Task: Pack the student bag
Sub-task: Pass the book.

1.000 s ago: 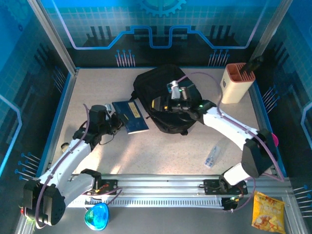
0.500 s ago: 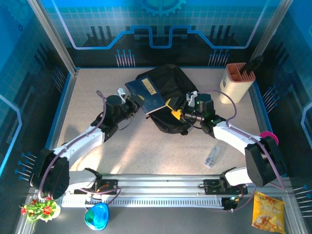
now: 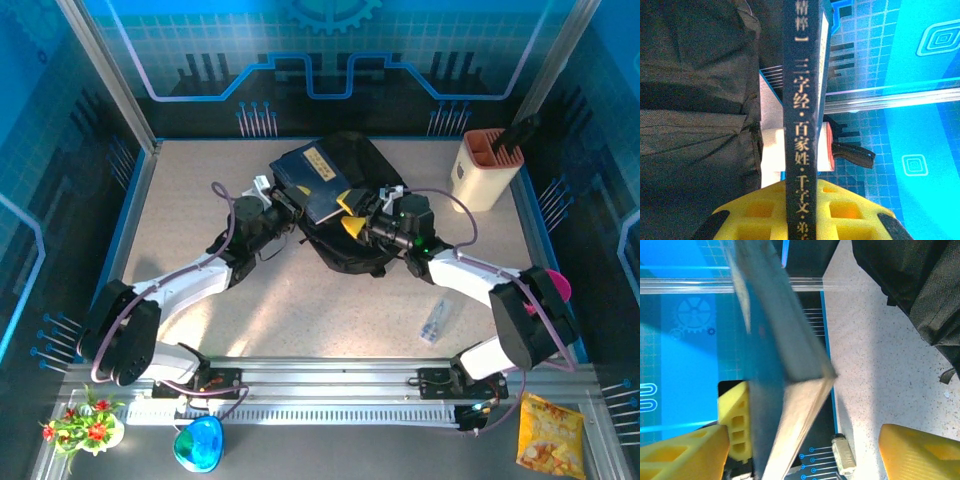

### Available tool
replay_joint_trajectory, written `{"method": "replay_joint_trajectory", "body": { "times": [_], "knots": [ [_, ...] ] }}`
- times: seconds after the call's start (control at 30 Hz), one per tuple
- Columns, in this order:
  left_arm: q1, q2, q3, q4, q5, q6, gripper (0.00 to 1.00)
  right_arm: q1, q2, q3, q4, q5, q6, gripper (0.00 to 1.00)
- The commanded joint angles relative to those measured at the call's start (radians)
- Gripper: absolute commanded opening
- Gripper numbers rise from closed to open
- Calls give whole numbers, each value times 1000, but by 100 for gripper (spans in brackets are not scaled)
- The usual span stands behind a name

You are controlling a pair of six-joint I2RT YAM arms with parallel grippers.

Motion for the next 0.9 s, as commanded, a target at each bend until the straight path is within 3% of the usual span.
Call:
{"method": "replay_joint_trajectory", "body": {
  "times": [0.0, 0.47, 0.6, 0.73, 0.87],
  "knots": [
    [-10, 11, 43, 110, -19, -13, 0, 39, 40, 55, 90, 37, 24, 74],
    [-10, 16, 35, 124, -15, -5, 0, 63, 161, 76, 292, 28, 89, 48],
    [-10, 16, 28, 112, -17, -4, 1, 61, 154, 76, 292, 22, 71, 29],
    [-9, -3, 34, 27, -18, 42, 25, 39, 97, 60, 196, 23, -4, 11],
    [-10, -25, 82, -187, -13, 172, 50, -21, 11, 26, 84, 19, -100, 1]
  ]
}}
